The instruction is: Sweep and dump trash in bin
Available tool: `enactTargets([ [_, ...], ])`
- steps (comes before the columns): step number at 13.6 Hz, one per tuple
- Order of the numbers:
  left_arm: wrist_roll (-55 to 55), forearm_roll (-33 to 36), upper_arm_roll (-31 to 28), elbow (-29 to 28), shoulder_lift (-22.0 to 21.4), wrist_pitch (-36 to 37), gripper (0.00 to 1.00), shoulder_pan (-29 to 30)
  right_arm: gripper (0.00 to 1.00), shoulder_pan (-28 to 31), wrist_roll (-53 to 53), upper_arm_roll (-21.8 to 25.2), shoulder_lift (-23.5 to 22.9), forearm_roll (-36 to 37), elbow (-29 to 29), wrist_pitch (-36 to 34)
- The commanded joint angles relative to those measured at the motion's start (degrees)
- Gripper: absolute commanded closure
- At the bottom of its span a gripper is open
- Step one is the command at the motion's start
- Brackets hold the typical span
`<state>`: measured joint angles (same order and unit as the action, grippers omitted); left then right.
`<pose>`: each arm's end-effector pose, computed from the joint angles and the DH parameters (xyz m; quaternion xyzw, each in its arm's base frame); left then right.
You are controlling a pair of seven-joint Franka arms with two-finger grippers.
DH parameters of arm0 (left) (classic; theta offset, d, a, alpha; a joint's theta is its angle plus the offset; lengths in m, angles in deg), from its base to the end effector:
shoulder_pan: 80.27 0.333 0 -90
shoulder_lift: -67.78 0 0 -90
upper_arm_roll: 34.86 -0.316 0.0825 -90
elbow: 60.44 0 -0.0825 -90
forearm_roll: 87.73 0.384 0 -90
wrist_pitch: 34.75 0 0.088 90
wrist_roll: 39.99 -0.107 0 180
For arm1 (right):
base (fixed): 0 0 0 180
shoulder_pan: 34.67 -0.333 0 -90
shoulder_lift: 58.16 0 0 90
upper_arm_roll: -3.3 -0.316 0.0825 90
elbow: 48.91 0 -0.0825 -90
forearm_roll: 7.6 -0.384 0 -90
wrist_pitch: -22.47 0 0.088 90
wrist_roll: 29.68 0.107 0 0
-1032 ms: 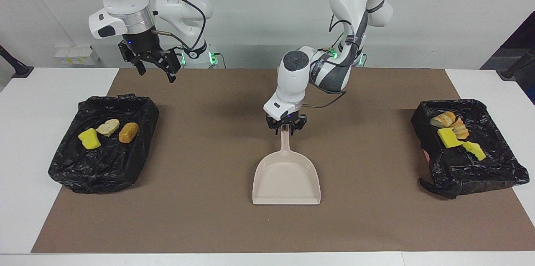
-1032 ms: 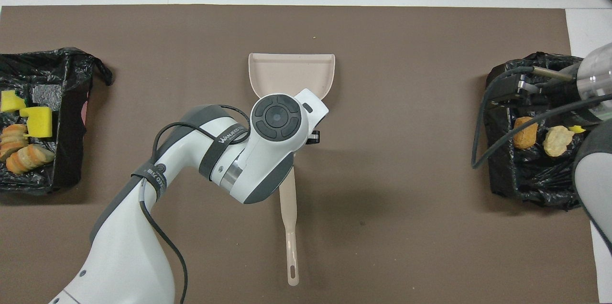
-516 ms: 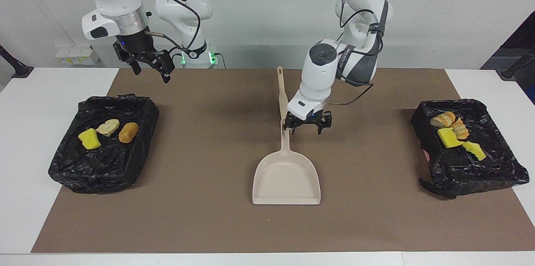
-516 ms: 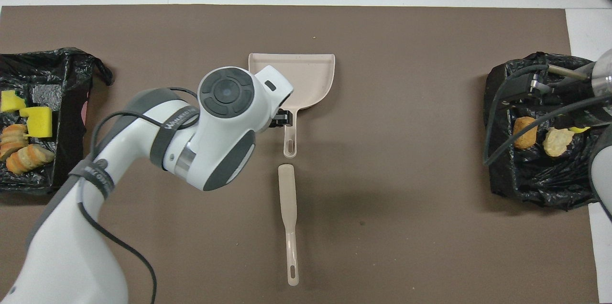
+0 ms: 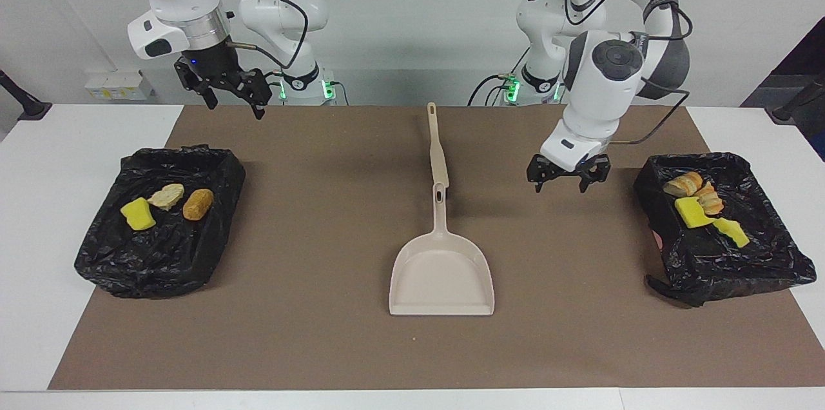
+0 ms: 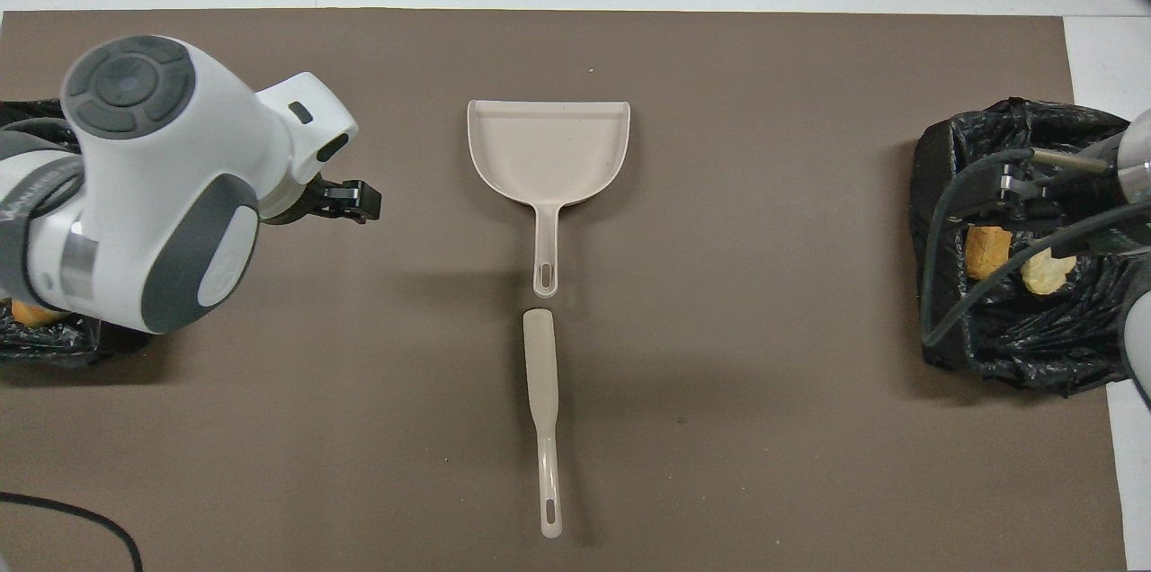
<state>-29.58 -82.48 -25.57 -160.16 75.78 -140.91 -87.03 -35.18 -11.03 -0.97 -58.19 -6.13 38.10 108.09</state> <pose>0.5812 -0.1552 0.4880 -0.9975 0.0618 0.0048 0.0346 0.5456 0.0427 0.6421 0.9924 -0.1215 -0.0095 0.0150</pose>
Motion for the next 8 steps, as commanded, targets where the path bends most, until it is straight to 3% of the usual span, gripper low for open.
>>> enactTargets([
  [1,-5.3,-1.0,0.6,-2.4,-4.5,2.9,0.00,3.9,0.00,-0.1,-2.3,0.6,1.1,-0.7,0.5,-0.6],
  [5,-11.2,-2.6,0.2,-1.6,-7.4,6.6,0.00,7.9,0.00,-0.4,-2.7,0.6,1.1,-0.8,0.1,-0.6],
  [8,-12.3,-2.7,-0.1,2.5,-8.2,11.1,0.00,9.0,0.00,-0.5,-2.7,0.6,1.1,-0.8,0.0,-0.6],
])
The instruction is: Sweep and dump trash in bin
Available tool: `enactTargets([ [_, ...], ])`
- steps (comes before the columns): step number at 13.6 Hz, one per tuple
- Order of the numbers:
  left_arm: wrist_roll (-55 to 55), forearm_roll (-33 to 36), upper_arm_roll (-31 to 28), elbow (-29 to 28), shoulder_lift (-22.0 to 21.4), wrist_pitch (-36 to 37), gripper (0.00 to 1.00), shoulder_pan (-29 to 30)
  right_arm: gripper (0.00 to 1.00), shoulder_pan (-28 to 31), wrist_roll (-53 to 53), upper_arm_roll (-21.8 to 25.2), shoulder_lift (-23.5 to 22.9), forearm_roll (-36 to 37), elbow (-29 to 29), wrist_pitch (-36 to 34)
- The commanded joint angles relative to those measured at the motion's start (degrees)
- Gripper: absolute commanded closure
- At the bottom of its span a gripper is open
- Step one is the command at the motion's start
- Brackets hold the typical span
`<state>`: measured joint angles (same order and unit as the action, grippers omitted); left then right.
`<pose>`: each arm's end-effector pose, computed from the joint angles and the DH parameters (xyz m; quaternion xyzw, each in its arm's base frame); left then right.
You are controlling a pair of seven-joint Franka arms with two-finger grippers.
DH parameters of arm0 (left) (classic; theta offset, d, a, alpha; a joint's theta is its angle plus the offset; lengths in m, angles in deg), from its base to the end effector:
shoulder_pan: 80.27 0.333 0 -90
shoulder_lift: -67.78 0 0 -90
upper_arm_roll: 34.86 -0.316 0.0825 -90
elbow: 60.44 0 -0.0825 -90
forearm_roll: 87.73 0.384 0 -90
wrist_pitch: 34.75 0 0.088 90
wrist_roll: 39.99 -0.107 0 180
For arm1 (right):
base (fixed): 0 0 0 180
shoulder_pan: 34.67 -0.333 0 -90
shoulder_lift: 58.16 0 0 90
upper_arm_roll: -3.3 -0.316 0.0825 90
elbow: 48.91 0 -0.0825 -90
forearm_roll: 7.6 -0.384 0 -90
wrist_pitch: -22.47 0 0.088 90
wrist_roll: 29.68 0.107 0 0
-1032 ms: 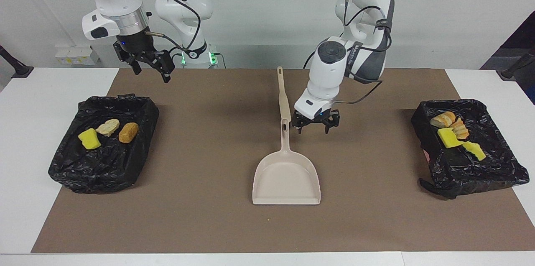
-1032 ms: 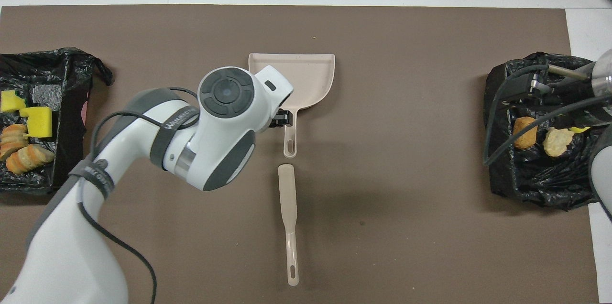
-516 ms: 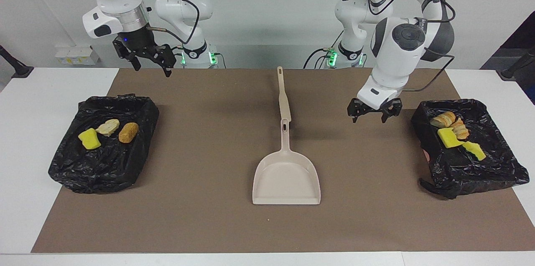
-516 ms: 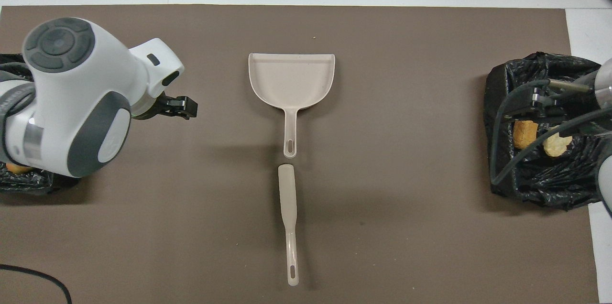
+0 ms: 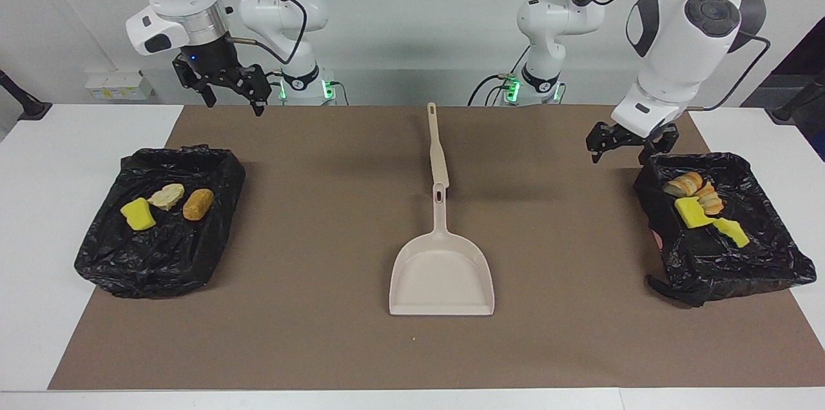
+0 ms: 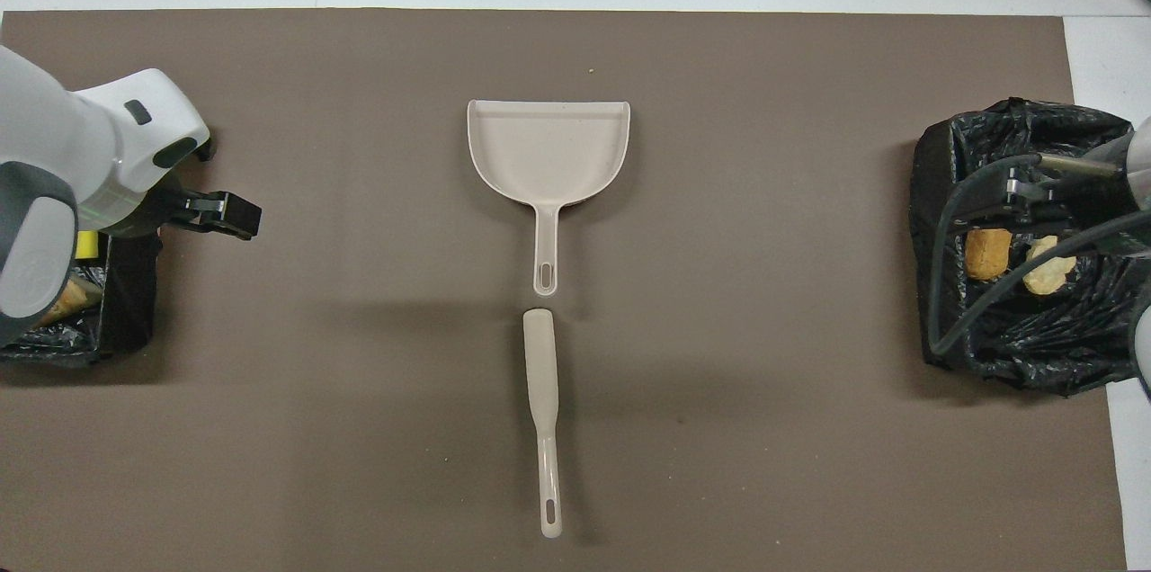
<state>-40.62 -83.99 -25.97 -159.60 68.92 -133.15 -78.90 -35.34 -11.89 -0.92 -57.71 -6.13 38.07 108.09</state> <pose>0.5617 -0.0673 0.5503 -0.9965 0.0763 0.0146 0.0316 0.5429 0.0437 0.6469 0.9935 -0.1132 -0.0052 0.0144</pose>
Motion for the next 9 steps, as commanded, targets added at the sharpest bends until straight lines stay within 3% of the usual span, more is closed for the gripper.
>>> enactTargets([
  [1,-1.3,-1.2,0.3,3.7,-1.6,5.6,0.00,1.7,0.00,-0.3,-1.9,0.5,0.5,-0.8,-0.1,-0.6],
  [9,-1.0,-1.7,1.5,3.4,-5.4,8.9,0.00,2.9,0.00,0.1,-1.6,0.3,0.1,-0.9,-0.2,-0.3],
])
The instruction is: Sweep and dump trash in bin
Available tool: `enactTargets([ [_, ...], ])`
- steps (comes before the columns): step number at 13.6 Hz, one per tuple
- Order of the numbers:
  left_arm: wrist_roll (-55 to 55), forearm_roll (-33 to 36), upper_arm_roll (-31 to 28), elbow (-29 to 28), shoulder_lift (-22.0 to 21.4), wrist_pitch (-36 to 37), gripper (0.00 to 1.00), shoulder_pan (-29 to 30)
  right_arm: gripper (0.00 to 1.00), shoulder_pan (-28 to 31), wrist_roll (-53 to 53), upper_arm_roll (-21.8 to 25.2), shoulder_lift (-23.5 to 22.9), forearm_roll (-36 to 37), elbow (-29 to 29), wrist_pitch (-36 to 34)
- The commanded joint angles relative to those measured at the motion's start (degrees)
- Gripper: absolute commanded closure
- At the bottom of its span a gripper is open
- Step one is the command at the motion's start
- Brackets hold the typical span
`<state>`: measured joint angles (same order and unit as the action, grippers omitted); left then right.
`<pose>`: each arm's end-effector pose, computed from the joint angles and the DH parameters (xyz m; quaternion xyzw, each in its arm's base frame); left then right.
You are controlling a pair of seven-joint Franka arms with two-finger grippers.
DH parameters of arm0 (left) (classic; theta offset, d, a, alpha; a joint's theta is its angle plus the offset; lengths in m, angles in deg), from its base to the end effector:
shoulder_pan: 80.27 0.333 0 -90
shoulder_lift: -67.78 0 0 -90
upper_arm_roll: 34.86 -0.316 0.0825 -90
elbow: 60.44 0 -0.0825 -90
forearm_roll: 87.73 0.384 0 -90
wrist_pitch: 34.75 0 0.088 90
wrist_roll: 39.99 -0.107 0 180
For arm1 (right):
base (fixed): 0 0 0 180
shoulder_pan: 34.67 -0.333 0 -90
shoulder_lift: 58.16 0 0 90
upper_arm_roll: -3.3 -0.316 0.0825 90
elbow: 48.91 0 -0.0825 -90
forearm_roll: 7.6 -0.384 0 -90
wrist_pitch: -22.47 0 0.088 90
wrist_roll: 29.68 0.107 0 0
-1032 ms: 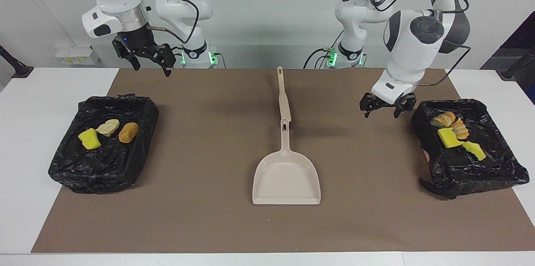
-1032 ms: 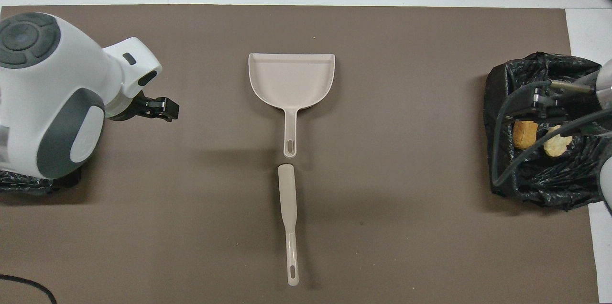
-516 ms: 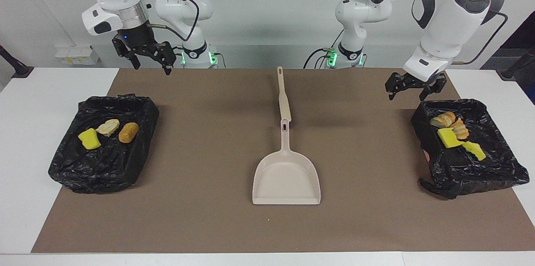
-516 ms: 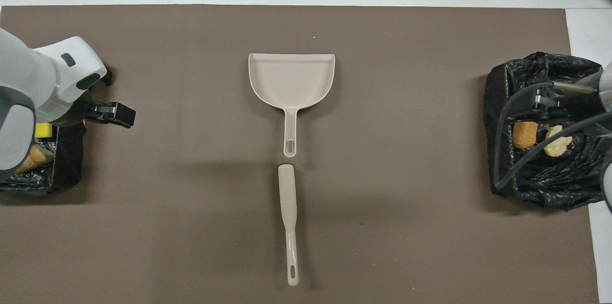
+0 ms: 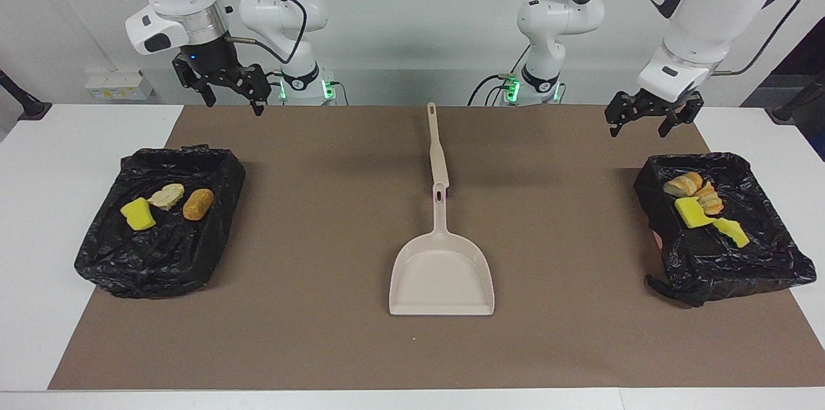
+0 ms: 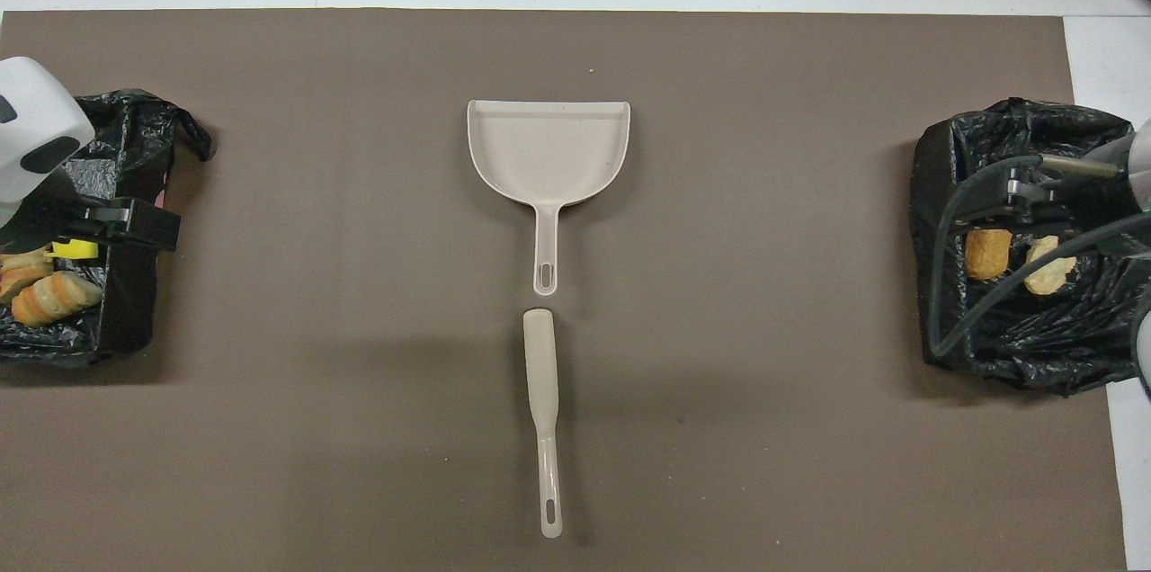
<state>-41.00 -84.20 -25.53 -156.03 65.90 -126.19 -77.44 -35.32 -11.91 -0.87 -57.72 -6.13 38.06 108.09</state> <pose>0.5415 -0.0566 0.5986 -0.9970 0.0667 0.0184 0.0343 0.5430 0.0430 0.6469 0.9934 -0.1136 -0.0052 0.0144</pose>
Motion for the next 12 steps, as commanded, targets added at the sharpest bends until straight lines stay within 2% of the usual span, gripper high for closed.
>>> enactTargets([
  [1,-0.6,-3.1,0.5,-0.6,-2.7,1.4,0.00,1.6,0.00,0.1,-1.5,0.2,0.2,-0.9,-0.2,-0.3],
  [6,-0.6,-6.1,0.0,-0.6,-4.5,1.5,0.00,2.4,0.00,-0.1,-1.4,-0.1,0.3,-0.9,-0.1,-0.1],
  [12,0.0,-6.2,0.2,0.8,-5.3,0.6,0.00,2.8,0.00,0.0,-1.6,-0.1,0.6,-0.9,0.1,0.0],
])
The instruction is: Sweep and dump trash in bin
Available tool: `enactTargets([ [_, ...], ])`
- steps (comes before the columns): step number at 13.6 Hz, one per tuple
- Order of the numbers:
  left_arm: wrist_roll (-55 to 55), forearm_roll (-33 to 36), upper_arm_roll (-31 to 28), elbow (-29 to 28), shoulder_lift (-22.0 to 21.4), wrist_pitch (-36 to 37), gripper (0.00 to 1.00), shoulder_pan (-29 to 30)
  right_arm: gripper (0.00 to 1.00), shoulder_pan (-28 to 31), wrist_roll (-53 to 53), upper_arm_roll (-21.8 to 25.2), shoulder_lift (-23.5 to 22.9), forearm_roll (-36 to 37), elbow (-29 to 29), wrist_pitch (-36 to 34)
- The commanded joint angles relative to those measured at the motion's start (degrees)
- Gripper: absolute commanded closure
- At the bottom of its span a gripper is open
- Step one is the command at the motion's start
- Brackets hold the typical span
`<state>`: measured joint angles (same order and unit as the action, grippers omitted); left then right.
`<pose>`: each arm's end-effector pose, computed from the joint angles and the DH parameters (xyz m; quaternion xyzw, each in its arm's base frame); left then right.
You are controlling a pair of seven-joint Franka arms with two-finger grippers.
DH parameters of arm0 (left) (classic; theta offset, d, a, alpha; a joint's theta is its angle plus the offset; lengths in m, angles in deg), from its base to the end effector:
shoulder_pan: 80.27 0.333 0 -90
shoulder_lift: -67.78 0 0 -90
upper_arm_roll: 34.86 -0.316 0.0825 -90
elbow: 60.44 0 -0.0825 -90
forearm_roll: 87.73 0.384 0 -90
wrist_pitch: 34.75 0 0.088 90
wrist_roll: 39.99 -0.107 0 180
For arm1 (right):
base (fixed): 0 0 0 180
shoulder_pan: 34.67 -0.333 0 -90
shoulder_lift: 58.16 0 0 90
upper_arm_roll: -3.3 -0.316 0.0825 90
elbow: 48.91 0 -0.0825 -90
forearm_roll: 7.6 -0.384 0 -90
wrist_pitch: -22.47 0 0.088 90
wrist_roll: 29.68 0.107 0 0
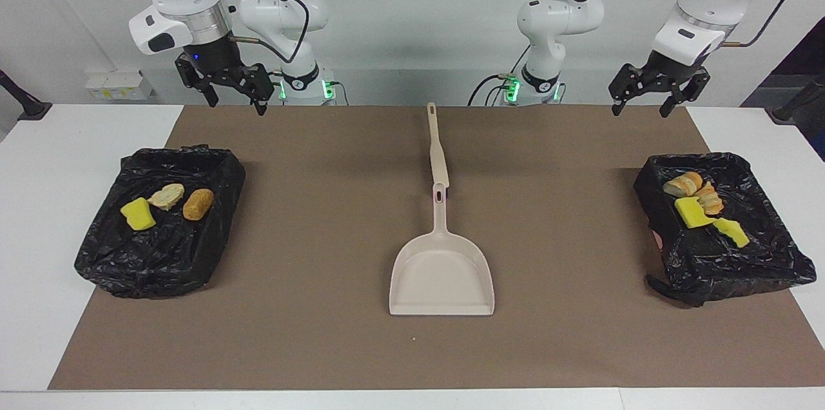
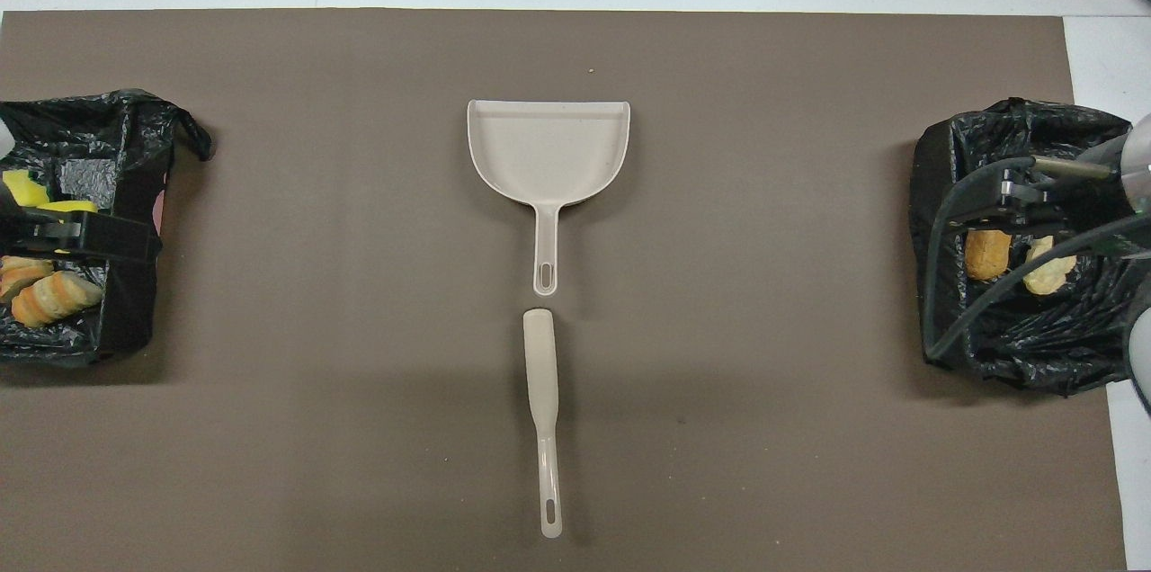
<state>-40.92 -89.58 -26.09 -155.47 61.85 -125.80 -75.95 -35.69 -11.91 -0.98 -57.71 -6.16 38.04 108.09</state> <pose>0.5218 -0.0484 0.6397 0.9987 -0.0466 0.0162 0.0088 0.5425 0.0477 0.6471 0.9939 -0.1095 -0.0050 0.0141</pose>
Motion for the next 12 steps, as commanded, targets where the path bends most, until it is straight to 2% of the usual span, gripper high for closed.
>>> enactTargets([
  [1,-0.2,-0.8,0.8,0.2,-1.5,0.5,0.00,1.3,0.00,0.3,-1.6,0.0,0.6,-0.9,0.2,0.0],
  [12,0.1,-0.4,0.8,-0.1,-2.4,1.5,0.00,1.4,0.00,0.3,-1.9,0.0,0.7,-0.8,0.4,-0.1],
])
